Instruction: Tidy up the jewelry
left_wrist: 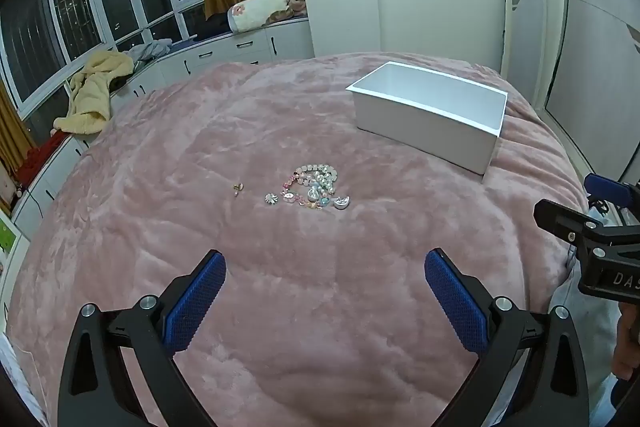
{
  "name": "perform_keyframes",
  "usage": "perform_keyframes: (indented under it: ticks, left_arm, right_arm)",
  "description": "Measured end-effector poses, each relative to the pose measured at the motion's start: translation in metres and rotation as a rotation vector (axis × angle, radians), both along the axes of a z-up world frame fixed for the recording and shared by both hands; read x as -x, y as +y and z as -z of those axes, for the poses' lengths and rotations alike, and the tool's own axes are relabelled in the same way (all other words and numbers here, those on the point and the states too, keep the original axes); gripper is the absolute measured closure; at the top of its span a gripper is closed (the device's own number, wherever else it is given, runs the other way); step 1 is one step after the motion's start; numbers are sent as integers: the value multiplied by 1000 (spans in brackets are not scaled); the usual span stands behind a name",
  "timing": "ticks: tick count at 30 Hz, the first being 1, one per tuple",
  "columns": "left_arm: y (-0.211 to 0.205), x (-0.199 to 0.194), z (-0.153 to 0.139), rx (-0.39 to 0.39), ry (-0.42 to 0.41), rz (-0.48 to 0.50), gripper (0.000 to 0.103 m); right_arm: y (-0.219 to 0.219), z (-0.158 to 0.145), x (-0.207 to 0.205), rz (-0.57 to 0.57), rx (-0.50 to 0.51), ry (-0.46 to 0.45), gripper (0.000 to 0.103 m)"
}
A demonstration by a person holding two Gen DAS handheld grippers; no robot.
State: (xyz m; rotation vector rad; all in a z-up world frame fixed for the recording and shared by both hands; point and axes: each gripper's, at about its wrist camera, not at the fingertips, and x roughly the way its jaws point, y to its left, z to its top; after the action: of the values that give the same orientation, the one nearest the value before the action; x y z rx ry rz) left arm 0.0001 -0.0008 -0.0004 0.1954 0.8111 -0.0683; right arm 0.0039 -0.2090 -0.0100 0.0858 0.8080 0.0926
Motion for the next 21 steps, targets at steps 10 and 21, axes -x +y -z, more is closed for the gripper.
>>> perform_keyframes:
  ticks: [10,21]
  left_arm:
    - [0,-1,0,18,0,2,2]
    - [-1,2,7,21,5,11,2]
  right_arm:
    - [0,0,0,3,-6,3,5]
    - [0,2,2,9,0,5,5]
